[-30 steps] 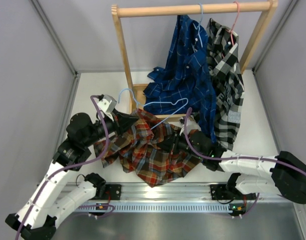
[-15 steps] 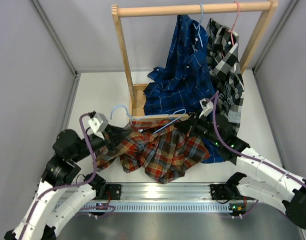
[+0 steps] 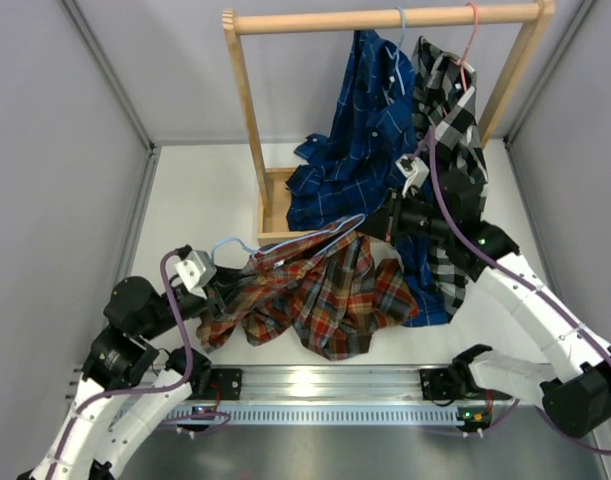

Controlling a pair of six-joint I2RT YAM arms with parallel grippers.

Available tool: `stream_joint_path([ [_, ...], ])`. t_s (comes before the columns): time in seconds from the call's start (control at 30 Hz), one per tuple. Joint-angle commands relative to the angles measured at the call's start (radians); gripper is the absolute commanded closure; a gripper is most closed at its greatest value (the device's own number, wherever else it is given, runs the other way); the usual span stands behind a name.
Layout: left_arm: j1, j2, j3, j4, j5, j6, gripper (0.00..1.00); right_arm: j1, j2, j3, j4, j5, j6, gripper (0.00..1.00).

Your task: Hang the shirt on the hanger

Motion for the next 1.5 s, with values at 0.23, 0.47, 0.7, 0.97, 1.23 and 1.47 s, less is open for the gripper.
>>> stream_joint_path([
  [0.23, 0.001, 0.121, 0.104, -0.046, -0.066, 0.082, 1.00, 0.008, 0.176, 0.418, -0.341, 0.536, -0.234, 1.00],
  [0.47, 0.000, 0.262, 0.248, -0.080, -0.052, 0.153, 1.00, 0.195, 0.403, 0.742, -0.536, 0.889, -0.313, 1.00],
  [0.7, -0.014, 0.362, 0.285, -0.127, 0.023, 0.177, 1.00, 0.252, 0.534, 0.925, -0.590, 1.006, -0.313, 1.00],
  [0.97, -0.144, 0.416, 0.200, -0.147, -0.285, 0.167, 1.00, 0.125, 0.462, 0.821, -0.461, 0.862, -0.313, 1.00],
  [1.23, -0.154, 0.368, 0.124, -0.085, -0.408, 0.032, 1.00, -0.025, 0.390, 0.631, -0.324, 0.586, -0.242, 1.00],
  [1.47, -0.154, 0.410, 0.134, -0.087, -0.386, 0.003, 1.00, 0.051, 0.396, 0.618, -0.279, 0.451, -0.254, 1.00],
])
